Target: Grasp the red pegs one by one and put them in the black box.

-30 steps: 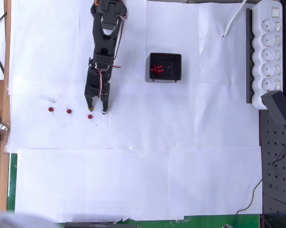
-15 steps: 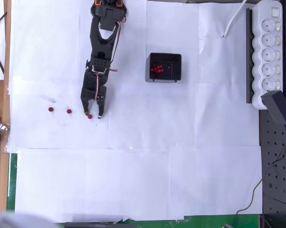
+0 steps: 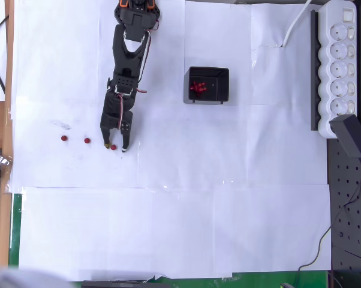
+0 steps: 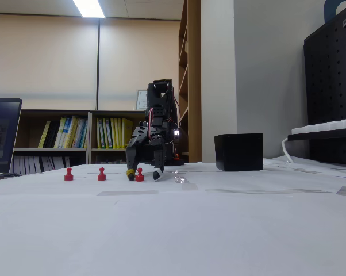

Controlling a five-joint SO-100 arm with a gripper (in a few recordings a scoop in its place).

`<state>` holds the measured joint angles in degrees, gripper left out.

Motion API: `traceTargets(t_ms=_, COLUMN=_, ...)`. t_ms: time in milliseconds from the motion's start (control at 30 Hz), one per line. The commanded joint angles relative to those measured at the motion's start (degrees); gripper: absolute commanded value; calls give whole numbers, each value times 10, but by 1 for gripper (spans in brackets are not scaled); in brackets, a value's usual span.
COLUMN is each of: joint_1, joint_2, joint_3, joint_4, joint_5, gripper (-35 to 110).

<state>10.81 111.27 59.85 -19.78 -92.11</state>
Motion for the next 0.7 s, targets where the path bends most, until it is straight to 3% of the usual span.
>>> traceTargets(t_ms=0, joint_1=0, joint_2=11, joint_3=13, joint_4=-11, joint_5=-7, gripper=17)
traceTargets(t_ms=333, joint_1=1, joint_2=17, joint_3=16, joint_4=-8, joint_5=4, gripper=10)
traceTargets(t_ms=433, joint_1=1, joint_2=14, joint_3=14, joint_4=-8, joint_5=4, gripper=0)
traceTargets(t_ms=600, joint_1=-5, joint_2=-9, joint_3=-16, joint_4=-4, joint_5=-3, gripper=0)
traceTargets(t_ms=667, joint_1=-9, joint_2=-47, joint_3=-27, joint_4=45, joint_5=-18, gripper=0)
